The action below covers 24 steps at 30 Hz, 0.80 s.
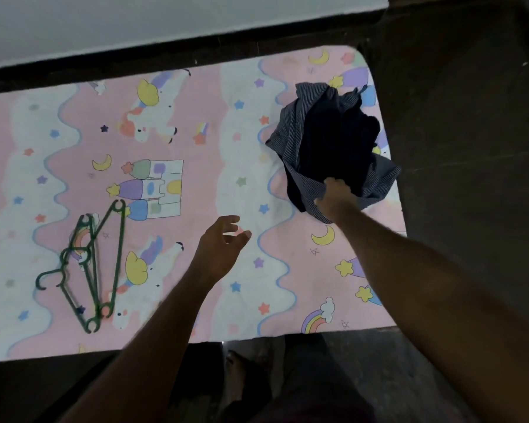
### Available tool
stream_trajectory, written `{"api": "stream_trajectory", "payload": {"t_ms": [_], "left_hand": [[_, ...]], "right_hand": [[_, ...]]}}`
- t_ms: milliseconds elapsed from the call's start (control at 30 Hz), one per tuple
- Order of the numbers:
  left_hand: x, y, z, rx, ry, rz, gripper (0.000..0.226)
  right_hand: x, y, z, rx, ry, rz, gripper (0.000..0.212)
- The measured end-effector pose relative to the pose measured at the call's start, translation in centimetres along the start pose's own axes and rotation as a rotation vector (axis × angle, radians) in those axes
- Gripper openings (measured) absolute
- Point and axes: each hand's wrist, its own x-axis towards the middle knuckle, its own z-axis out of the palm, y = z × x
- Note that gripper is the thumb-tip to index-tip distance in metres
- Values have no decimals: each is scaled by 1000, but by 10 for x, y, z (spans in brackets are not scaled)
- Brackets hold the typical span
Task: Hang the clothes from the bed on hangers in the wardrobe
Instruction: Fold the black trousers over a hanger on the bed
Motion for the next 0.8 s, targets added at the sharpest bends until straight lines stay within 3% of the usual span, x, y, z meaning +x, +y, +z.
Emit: {"api": "stream_trajectory", "payload": {"t_ms": [67, 167, 233, 300, 367, 433, 500, 633, 800], "left_hand": [[5, -1, 5, 9, -22, -24, 36], [20, -5, 11, 43, -73, -75, 36], [24, -6, 12, 52, -88, -105, 34], [28, -5, 14, 51, -89, -124, 29], [32, -1, 13, 56, -92, -130, 25], [35, 5, 12, 46, -93, -135, 24], [36, 14, 11, 37, -94, -123, 24], [41, 44, 13, -116, -102, -142, 23], [57, 96, 31, -438, -224, -292, 31]], "right_hand": [[15, 5, 2, 128, 26, -1, 62], [44, -1, -11, 443, 285, 41, 69], [66, -11, -27, 471, 406, 76, 77], [91, -14, -45, 371, 354, 105, 72], [115, -10, -55, 260, 214, 152, 43], [122, -6, -59, 302, 147, 181, 22], [106, -13, -57, 553, 146, 196, 22], [20, -42, -58, 1295, 117, 241, 24], [-99, -43, -50, 1518, 20, 148, 13]]}}
